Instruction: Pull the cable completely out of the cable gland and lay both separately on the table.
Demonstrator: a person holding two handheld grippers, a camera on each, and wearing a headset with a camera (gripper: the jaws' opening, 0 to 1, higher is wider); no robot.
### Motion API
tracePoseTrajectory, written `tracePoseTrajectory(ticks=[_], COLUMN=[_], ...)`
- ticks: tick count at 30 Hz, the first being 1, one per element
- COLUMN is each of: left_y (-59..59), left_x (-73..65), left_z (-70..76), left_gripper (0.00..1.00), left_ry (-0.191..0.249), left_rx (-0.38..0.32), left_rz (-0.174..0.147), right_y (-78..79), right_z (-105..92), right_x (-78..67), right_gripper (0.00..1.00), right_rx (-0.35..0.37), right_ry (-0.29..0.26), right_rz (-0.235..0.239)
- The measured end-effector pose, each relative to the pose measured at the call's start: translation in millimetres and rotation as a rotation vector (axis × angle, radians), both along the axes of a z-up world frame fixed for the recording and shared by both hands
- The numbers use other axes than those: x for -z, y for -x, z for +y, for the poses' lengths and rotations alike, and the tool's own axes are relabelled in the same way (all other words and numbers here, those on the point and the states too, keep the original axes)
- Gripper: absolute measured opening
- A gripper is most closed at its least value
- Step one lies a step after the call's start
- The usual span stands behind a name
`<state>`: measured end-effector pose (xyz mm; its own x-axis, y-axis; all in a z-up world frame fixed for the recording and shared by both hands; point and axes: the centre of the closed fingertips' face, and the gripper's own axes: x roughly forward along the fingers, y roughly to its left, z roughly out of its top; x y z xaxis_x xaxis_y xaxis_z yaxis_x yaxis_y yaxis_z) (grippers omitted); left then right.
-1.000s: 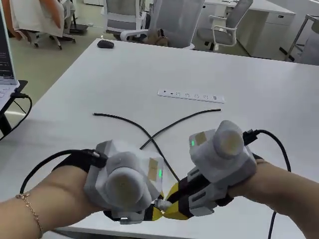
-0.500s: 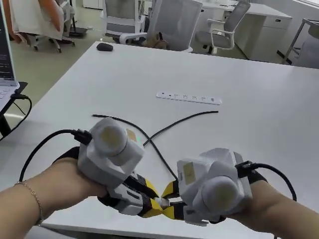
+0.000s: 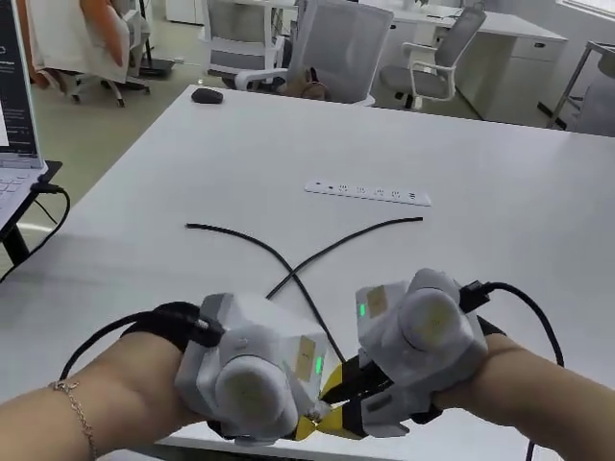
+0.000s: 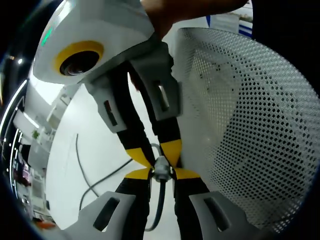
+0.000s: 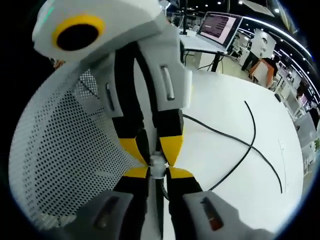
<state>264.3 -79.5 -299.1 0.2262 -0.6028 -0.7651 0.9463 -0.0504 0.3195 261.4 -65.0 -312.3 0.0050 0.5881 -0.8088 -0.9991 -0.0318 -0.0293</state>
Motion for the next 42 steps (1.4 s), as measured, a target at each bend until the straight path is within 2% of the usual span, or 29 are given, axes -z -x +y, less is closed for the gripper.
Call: tracePoseTrajectory(ticks=[2,4,5,6,8,9,10,13,15,16,18,20,21,22,23,25,27,30,31,35,36,38,41,42], left_y=[0.2,-5.2,-6.1,-8.4,-12.4,-15.0,-19.2,-21.8,-22.2,-22.3,-21.5,-21.8,-22.2,-22.6,-24.9,-27.4,-32.3,-35.1,-37.2,-41.4,-41.2,-39.4,-38.0,-37.9], left_x=[1.5,3.8,4.6,5.7,8.8,8.9,8.5,7.4,8.5,8.8,8.4,7.3,7.2,7.7,9.3,11.8,11.8,15.1,17.9,21.9,21.6,20.8,24.2,25.1], left_z=[0.6,2.2,2.0,0.2,2.0,4.0,5.7,4.2,5.2,5.6,5.9,5.8,6.0,6.7,9.8,13.8,18.9,22.5,25.5,31.7,31.6,30.0,30.7,31.1], left_gripper=[0.18,0.18,0.18,0.18,0.18,0.18,0.18,0.18,0.18,0.18,0.18,0.18,0.18,0.18,0.18,0.18,0.18,0.18,0.18,0.18,0.18,0.18,0.18,0.18], left_ry=[0.012,0.030,0.055,0.109,0.169,0.170,0.162,0.191,0.189,0.194,0.201,0.207,0.208,0.205,0.189,0.182,0.166,0.149,0.127,0.088,0.086,0.090,0.062,0.055], left_rx=[-0.014,-0.052,-0.079,-0.123,-0.189,-0.197,-0.199,-0.224,-0.228,-0.229,-0.234,-0.234,-0.237,-0.239,-0.241,-0.265,-0.285,-0.299,-0.303,-0.317,-0.314,-0.311,-0.296,-0.294], left_rz=[0.034,0.055,0.089,0.151,0.228,0.223,0.202,0.208,0.204,0.205,0.207,0.202,0.201,0.199,0.186,0.189,0.160,0.149,0.136,0.108,0.103,0.104,0.088,0.085], right_y=[2.3,-4.5,-5.1,-6.3,-8.7,-12.0,-17.9,-22.9,-29.1,-29.7,-26.4,-27.2,-29.6,-31.4,-31.4,-36.5,-43.9,-51.6,-52.6,-61.6,-62.1,-60.9,-53.9,-53.5], right_z=[-0.5,-0.3,-0.8,-2.1,-1.6,-0.8,0.3,-8.4,-14.2,-14.9,-11.8,-10.3,-10.9,-12.5,-13.1,-18.8,-25.6,-35.8,-38.0,-73.0,-75.4,-74.4,-73.1,-72.6], right_x=[1.7,2.8,4.3,6.6,9.4,9.1,8.0,12.0,15.0,16.0,16.2,17.9,19.7,20.8,22.9,22.6,21.7,24.8,25.9,40.9,41.9,42.0,48.8,48.8], right_gripper=[0.12,0.12,0.11,0.11,0.12,0.12,0.12,0.12,0.14,0.15,0.17,0.13,0.08,0.07,0.06,0.05,0.05,0.06,0.06,0.06,0.06,0.07,0.08,0.08], right_rx=[-0.009,-0.020,-0.020,-0.032,-0.026,-0.008,0.032,0.077,0.096,0.105,0.124,0.123,0.117,0.102,0.109,0.133,0.177,0.253,0.266,0.327,0.339,0.368,0.331,0.285], right_ry=[0.006,0.020,0.034,0.056,0.059,0.046,0.015,0.041,0.061,0.062,0.037,0.039,0.055,0.073,0.082,0.104,0.115,0.131,0.138,0.320,0.324,0.298,0.329,0.358], right_rz=[-0.009,-0.089,-0.112,-0.153,-0.189,-0.200,-0.205,-0.176,-0.211,-0.212,-0.174,-0.173,-0.191,-0.209,-0.206,-0.227,-0.242,-0.219,-0.216,-0.238,-0.234,-0.202,-0.181,-0.213])
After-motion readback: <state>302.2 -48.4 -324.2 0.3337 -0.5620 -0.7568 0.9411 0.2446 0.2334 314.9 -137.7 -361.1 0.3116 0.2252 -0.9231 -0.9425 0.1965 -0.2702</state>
